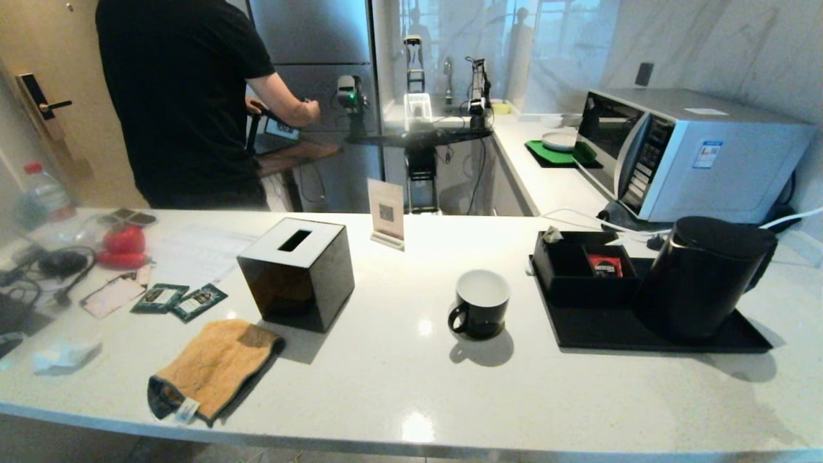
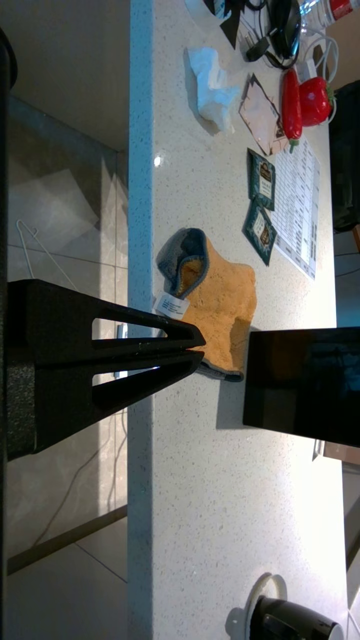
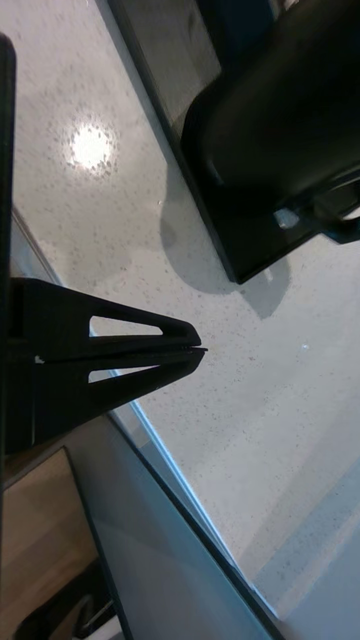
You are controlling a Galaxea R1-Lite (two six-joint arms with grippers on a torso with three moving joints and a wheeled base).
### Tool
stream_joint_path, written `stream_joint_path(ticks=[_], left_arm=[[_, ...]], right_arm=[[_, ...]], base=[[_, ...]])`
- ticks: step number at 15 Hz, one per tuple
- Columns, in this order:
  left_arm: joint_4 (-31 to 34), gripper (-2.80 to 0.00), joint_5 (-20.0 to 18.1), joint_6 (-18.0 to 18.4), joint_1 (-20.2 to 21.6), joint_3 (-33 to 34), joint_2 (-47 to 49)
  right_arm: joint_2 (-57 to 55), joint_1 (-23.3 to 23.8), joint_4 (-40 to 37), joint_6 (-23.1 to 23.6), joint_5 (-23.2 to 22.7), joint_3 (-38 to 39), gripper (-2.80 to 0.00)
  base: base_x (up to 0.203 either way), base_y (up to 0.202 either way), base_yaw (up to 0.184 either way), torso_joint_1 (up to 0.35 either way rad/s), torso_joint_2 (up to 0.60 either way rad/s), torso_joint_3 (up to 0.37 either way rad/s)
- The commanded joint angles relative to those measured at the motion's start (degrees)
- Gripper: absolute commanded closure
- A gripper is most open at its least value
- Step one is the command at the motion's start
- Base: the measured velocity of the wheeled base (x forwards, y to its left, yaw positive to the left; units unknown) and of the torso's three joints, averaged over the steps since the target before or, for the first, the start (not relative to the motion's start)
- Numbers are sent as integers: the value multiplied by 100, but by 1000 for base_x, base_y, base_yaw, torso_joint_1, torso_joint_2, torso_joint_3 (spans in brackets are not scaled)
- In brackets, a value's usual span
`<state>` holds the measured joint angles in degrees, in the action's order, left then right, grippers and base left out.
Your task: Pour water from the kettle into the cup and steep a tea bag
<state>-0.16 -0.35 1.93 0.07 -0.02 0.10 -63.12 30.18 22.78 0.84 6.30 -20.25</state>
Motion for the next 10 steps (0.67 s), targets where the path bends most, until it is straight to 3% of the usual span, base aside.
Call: stream_joint_path(ticks=[1, 5, 9, 10], left_arm=[[-2, 0, 0, 1, 1, 2, 7], [-2, 0, 0, 1, 1, 2, 3], [-2, 0, 0, 1, 1, 2, 3], [-2, 0, 0, 1, 1, 2, -1]], right_arm=[[-801, -3, 103, 7, -57, -170, 0], [-1994, 2, 611, 83, -243, -670, 0], [-3004, 150, 787, 480, -362, -1584, 0], [-3193, 240, 790, 622, -420, -1801, -280]], base=[[0, 0, 0, 0, 0, 0], [0, 0, 0, 0, 0, 0], [0, 0, 0, 0, 0, 0], [0, 0, 0, 0, 0, 0]])
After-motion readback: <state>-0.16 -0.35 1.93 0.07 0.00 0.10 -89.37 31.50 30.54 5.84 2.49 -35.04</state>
